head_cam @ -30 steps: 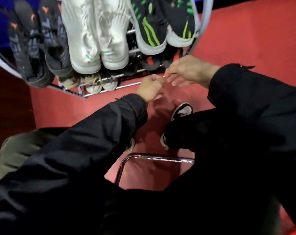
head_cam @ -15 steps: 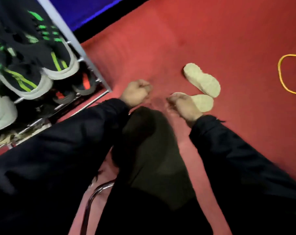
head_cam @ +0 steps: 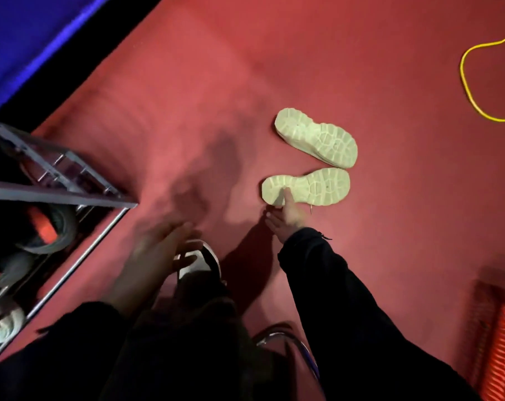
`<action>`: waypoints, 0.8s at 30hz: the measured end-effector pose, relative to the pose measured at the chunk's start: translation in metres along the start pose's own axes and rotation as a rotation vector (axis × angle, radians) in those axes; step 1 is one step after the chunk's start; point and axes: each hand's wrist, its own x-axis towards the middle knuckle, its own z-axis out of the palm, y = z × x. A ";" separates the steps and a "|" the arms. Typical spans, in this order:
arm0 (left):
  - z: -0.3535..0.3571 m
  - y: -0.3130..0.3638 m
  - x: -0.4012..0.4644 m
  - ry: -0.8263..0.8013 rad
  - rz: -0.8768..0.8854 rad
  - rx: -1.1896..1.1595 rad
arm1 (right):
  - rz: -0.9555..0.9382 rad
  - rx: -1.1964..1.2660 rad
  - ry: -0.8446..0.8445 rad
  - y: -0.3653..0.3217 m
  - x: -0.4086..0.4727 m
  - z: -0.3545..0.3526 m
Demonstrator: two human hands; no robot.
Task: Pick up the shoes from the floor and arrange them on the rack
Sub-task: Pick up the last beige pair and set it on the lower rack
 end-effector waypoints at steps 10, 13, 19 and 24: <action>0.003 -0.006 0.030 -0.061 0.015 0.256 | -0.206 0.311 0.179 0.007 -0.020 0.049; 0.029 0.005 0.042 -0.186 -0.087 0.131 | -0.141 0.211 -0.204 0.022 -0.093 0.049; 0.053 0.005 0.047 -0.175 0.141 0.111 | -0.292 -0.519 -0.257 -0.025 -0.101 0.027; 0.039 0.019 0.054 -0.163 0.220 0.155 | -0.813 -0.890 0.110 -0.108 -0.032 0.055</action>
